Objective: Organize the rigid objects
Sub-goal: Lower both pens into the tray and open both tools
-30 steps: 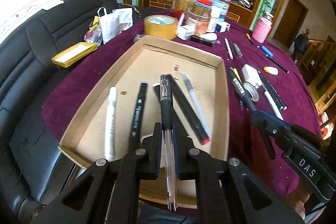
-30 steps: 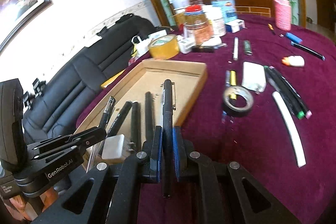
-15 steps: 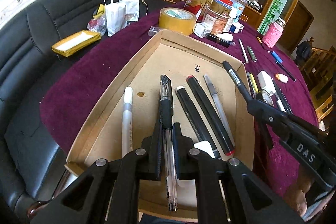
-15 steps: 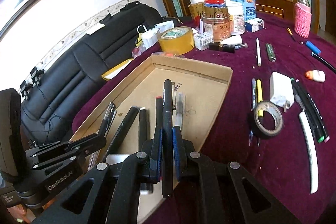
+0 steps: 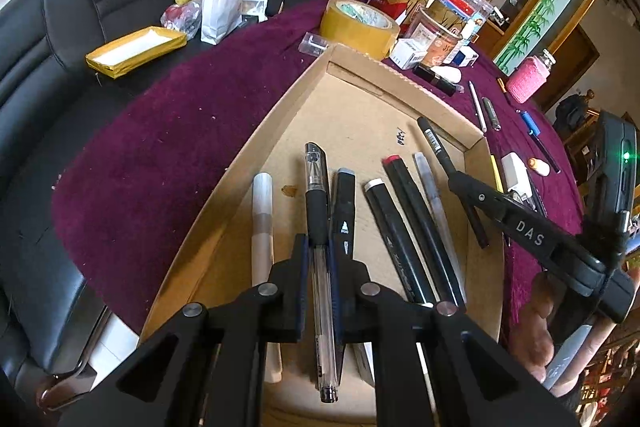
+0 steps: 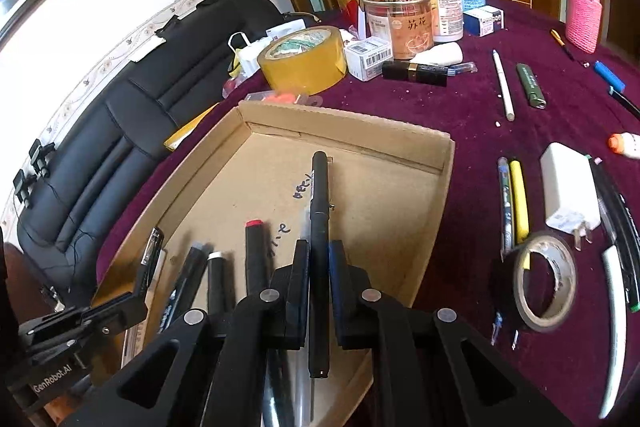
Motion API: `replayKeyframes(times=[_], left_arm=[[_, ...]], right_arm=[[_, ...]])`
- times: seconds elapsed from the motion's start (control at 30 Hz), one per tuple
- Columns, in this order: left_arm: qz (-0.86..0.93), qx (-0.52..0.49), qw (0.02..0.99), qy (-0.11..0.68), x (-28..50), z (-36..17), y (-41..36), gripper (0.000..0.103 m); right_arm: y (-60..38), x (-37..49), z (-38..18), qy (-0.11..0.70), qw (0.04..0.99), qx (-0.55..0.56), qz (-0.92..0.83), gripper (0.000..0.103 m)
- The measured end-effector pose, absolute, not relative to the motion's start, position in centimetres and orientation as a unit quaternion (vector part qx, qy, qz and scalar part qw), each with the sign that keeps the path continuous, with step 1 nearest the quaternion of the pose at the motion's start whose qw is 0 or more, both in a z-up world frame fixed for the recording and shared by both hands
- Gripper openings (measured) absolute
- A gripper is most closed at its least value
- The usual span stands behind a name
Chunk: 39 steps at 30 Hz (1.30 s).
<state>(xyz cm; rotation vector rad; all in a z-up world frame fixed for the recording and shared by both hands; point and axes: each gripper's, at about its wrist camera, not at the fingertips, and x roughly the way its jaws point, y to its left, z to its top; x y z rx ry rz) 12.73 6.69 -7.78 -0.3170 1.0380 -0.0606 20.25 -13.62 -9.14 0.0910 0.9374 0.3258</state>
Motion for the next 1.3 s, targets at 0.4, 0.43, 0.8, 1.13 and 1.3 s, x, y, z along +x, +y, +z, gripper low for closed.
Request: replayKeyframes(times=[0.4,0.43,0.8,1.13,1.3], left_arm=[[-0.013,-0.09,0.851,0.517,16.2,-8.8,5.9,0.01],[-0.012,-0.09,0.85,0.52,16.5,-9.0,6.0,0.01],[-0.006,-0.067,0.852,0.519,16.8,-9.4,5.6,0.01],[-0.002,-0.076,0.858,0.508,16.3,-8.9,6.0,0.028],[0.004,-0.075,0.863,0.499,15.8,-8.4,5.8,0.039]], right_arm=[[-12.8,19.7,-10.0,0.434,0.888,0.005,0.151,0.009],[-12.8,19.7,-10.0,0.434,0.888,0.006,0.152,0.01],[-12.7,19.7,-10.0,0.433,0.89,0.0,0.147,0.01],[-13.0,19.5,-9.9,0.428,0.892,0.009,0.148,0.01],[-13.5,19.4,-9.6,0.423,0.891,0.035,0.161,0.011]])
